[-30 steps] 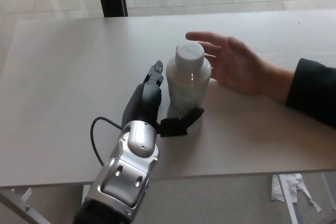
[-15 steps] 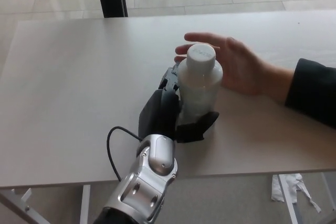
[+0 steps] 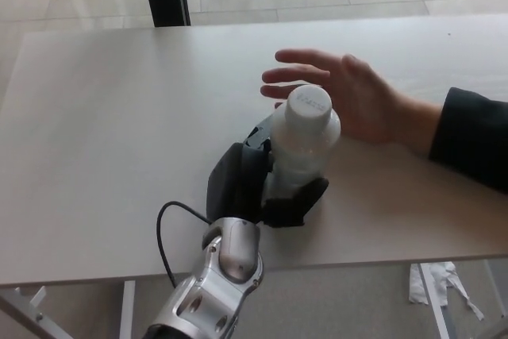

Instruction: Pick up a bottle and hand it

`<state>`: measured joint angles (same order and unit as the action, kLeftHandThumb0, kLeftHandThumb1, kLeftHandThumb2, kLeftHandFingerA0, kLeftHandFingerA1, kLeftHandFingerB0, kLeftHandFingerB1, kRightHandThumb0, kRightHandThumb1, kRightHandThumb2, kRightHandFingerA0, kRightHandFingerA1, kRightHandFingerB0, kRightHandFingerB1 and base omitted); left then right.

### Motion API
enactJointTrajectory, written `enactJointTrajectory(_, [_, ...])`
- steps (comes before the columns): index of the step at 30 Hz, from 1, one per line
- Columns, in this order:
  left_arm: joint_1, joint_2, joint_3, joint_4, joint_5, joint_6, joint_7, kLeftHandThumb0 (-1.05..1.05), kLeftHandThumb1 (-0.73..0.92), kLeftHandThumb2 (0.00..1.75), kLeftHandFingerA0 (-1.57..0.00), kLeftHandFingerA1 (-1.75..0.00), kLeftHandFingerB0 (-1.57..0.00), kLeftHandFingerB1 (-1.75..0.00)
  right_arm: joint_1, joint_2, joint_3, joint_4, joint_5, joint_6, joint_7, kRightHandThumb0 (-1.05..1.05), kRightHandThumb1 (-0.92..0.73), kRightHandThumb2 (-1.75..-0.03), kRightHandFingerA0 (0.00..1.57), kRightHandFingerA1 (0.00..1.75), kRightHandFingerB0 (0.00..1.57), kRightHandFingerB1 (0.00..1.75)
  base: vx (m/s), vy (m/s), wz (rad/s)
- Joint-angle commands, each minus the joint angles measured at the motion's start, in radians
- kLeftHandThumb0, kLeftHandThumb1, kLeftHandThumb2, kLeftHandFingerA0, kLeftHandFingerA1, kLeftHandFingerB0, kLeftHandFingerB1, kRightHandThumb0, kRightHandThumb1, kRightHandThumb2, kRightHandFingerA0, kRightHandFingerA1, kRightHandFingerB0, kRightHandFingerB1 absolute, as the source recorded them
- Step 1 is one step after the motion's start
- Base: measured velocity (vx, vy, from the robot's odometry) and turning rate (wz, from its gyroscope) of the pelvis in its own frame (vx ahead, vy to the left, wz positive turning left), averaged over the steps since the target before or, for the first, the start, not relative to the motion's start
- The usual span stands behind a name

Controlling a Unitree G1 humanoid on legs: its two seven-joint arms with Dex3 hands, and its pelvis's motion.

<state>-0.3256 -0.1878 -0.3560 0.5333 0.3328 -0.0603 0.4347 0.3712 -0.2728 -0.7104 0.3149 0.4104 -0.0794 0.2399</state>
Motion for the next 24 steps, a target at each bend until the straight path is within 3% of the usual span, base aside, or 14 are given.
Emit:
enactJointTrajectory(1, [0.044, 0.035, 0.04, -0.01, -0.018, -0.103, -0.016, -0.02, 0.6, 1.42, -0.96, -1.75, -0.83, -1.59, -0.002, 0.003, -0.006, 0.014, 0.003, -0.044, -0.005, -0.73, -0.65, -0.6, 0.71, 0.81, 0.38, 0.49, 0.0, 0.0, 0.0])
enactJointTrajectory(2, [0.044, 0.038, 0.048, -0.024, -0.027, -0.12, -0.03, -0.03, 0.75, 1.35, -1.15, -1.25, -1.06, -1.2, 0.003, 0.003, -0.006, 0.0, 0.005, -0.037, -0.008, -0.76, -0.52, -0.93, 0.55, 0.72, 0.33, 0.57, 0.0, 0.0, 0.0])
enactJointTrajectory(4, [0.027, 0.043, 0.067, -0.082, -0.044, -0.112, -0.068, -0.04, 0.73, 1.34, -1.11, -1.23, -1.04, -1.19, 0.009, 0.004, -0.006, -0.011, 0.009, -0.04, -0.001, -0.76, -0.54, -0.92, 0.48, 0.66, 0.33, 0.56, 0.0, 0.0, 0.0])
enactJointTrajectory(5, [0.006, 0.05, 0.068, -0.112, -0.037, -0.08, -0.087, -0.02, 0.73, 1.34, -1.13, -1.24, -1.06, -1.19, 0.007, 0.0, -0.003, 0.0, -0.003, -0.054, -0.003, -0.69, -0.66, -0.6, 0.52, 0.62, 0.36, 0.48, 0.0, 0.0, 0.0])
enactJointTrajectory(6, [-0.021, 0.06, 0.069, -0.144, -0.026, -0.041, -0.108, -0.02, 0.73, 1.34, -1.13, -1.24, -1.06, -1.19, 0.002, -0.007, 0.0, 0.014, -0.016, -0.067, -0.006, -0.69, -0.66, -0.6, 0.52, 0.62, 0.36, 0.48, 0.0, 0.0, 0.0])
enactJointTrajectory(7, [-0.031, 0.063, 0.073, -0.15, -0.027, -0.036, -0.115, 0.0, 0.72, 1.34, -1.15, -1.25, -1.08, -1.2, 0.001, -0.01, 0.002, 0.01, -0.017, -0.06, -0.01, -0.69, -0.49, -0.92, 0.5, 0.68, 0.33, 0.57, 0.0, 0.0, 0.0])
enactJointTrajectory(9, [-0.074, 0.066, 0.088, -0.174, -0.032, 0.004, -0.139, 0.01, 0.73, 1.34, -1.16, -1.25, -1.09, -1.21, -0.002, -0.013, 0.004, -0.002, -0.012, -0.031, -0.016, -0.69, -0.48, -0.91, 0.5, 0.68, 0.34, 0.58, 0.0, 0.0, 0.0])
enactJointTrajectory(10, [-0.105, 0.071, 0.097, -0.177, -0.035, 0.022, -0.153, 0.02, 0.51, 1.5, -0.97, -1.75, -0.85, -1.57, -0.001, -0.01, 0.006, -0.01, -0.011, -0.026, -0.017, -0.69, -0.48, -0.91, 0.5, 0.68, 0.35, 0.58, 0.0, 0.0, 0.0])
enactJointTrajectory(16, [-0.261, 0.047, 0.143, -0.093, -0.047, 0.076, -0.153, -0.06, 0.37, 1.53, -0.97, -1.75, -0.87, -1.58, 0.011, -0.009, 0.019, -0.047, -0.026, -0.009, -0.03, -0.71, -0.49, -0.92, 0.47, 0.67, 0.31, 0.57, 0.0, 0.0, 0.0])
enactJointTrajectory(17, [-0.296, 0.044, 0.142, -0.063, -0.038, 0.081, -0.148, -0.04, 0.35, 1.44, -0.95, -1.71, -0.84, -1.58, -0.001, -0.015, 0.022, -0.029, -0.02, -0.008, -0.022, -0.72, -0.48, -0.9, 0.45, 0.66, 0.33, 0.57, 0.0, 0.0, 0.0])
enactJointTrajectory(22, [-0.372, 0.026, 0.134, -0.004, -0.025, 0.129, -0.161, -0.09, 0.45, 1.24, -0.88, -1.64, -0.79, -1.46, -0.01, -0.016, 0.036, -0.039, -0.024, -0.006, -0.029, -0.67, -0.46, -0.9, 0.52, 0.68, 0.33, 0.57, 0.0, 0.0, 0.0])
enactJointTrajectory(24, [-0.403, 0.013, 0.126, 0.041, -0.017, 0.133, -0.155, -0.08, 0.45, 1.24, -0.88, -1.65, -0.79, -1.46, -0.025, -0.02, 0.05, -0.028, -0.033, -0.009, -0.033, -0.67, -0.46, -0.89, 0.53, 0.68, 0.33, 0.57, 0.0, 0.0, 0.0])
